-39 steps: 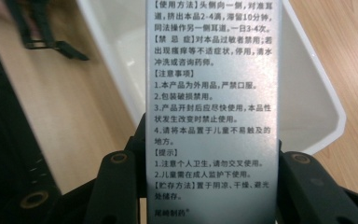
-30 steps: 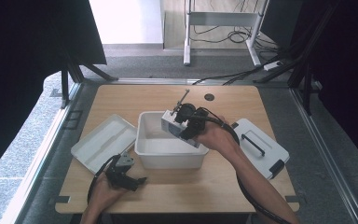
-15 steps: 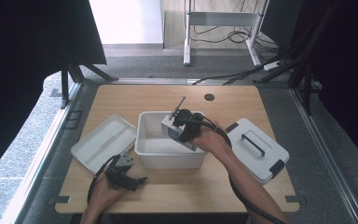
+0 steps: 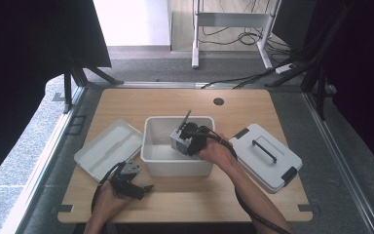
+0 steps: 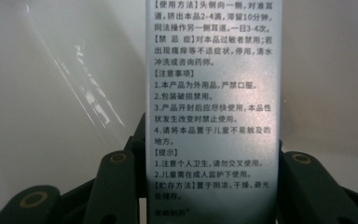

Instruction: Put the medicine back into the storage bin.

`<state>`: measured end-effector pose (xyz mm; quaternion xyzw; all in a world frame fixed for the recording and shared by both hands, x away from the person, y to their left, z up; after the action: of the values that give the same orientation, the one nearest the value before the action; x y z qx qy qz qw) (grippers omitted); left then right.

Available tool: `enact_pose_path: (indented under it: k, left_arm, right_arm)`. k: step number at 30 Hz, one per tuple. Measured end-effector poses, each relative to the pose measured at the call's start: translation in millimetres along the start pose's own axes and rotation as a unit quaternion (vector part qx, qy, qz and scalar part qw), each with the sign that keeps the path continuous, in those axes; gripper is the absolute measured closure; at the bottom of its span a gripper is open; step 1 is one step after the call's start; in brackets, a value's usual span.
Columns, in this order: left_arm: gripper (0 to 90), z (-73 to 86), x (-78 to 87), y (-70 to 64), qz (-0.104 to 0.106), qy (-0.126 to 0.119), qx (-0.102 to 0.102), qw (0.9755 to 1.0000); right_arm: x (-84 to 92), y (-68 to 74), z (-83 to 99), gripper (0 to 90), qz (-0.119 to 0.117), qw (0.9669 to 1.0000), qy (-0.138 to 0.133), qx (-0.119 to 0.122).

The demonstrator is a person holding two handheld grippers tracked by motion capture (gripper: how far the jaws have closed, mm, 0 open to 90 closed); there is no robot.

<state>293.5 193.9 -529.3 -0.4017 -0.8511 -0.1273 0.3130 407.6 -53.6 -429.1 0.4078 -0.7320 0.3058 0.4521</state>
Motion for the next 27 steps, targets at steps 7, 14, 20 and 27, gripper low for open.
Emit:
enact_pose_path:
  k: [7,14,20,27]
  left_arm:
    - [5.2,0.2,0.3,-0.2,0.000,0.000,0.000,1.0000]
    - [5.4,0.2,0.4,-0.2,0.000,0.000,0.000,1.0000]
    - [5.4,0.3,0.4,-0.5,-0.001,0.000,0.000,1.0000]
    - [4.3,0.3,0.3,-0.7,-0.004,0.003,0.002,1.0000]
  right_arm:
    - [-0.4,-0.6,1.5,50.8,-0.001,1.0000,0.007,-0.007]
    - [13.1,-5.6,2.2,48.6,-0.006,0.9998,-0.012,-0.013]
    - [32.6,-7.0,3.7,42.8,-0.014,0.9984,-0.052,-0.018]
    - [62.3,-7.2,14.7,21.3,-0.015,0.9919,-0.125,-0.019]
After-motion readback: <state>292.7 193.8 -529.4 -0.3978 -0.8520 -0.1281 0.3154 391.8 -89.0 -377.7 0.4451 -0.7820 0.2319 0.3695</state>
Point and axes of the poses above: each handheld gripper's, and its own axes: x roughly backward along the jaws, z roughly out of its underside, y roughly to its left, the point moved 1 cm from there along -x, roughly forward along the jaws, and after that the axes turned 8 degrees about -y, right-handed, at the moved point
